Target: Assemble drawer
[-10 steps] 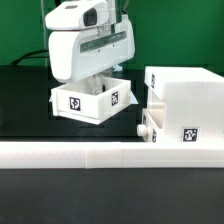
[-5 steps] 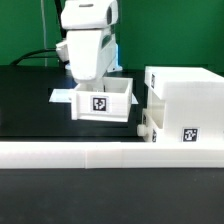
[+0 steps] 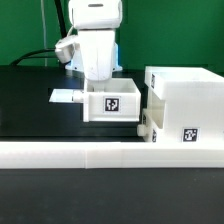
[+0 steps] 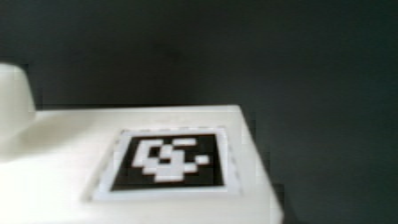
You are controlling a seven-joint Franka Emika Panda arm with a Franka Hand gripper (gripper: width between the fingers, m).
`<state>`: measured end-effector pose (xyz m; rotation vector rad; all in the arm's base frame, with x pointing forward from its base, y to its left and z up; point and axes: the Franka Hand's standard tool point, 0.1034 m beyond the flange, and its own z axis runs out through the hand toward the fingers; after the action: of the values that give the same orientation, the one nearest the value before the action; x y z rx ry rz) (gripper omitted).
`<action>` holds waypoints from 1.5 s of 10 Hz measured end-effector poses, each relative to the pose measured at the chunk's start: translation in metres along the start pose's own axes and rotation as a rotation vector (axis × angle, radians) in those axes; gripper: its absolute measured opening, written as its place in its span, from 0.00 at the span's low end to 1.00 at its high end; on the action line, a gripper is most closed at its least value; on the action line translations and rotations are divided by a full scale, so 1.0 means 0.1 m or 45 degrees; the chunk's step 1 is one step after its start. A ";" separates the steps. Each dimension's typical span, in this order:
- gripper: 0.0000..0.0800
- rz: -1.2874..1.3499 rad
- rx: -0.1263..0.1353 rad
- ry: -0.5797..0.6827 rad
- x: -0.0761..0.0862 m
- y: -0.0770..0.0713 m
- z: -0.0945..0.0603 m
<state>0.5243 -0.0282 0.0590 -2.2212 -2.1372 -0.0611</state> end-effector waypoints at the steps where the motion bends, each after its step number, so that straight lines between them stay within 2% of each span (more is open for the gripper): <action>1: 0.06 -0.013 -0.003 -0.002 0.02 0.06 0.00; 3: 0.06 -0.029 -0.021 0.000 0.10 0.19 -0.01; 5: 0.06 -0.028 -0.061 0.002 0.11 0.21 0.00; 15: 0.06 -0.018 -0.045 0.007 0.19 0.19 0.06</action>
Offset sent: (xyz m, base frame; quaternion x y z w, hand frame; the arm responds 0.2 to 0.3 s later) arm 0.0201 0.0040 0.0034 0.0102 -0.0286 -0.0174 0.9994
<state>0.5439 -0.0094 0.0545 -2.2222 -2.1660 -0.1066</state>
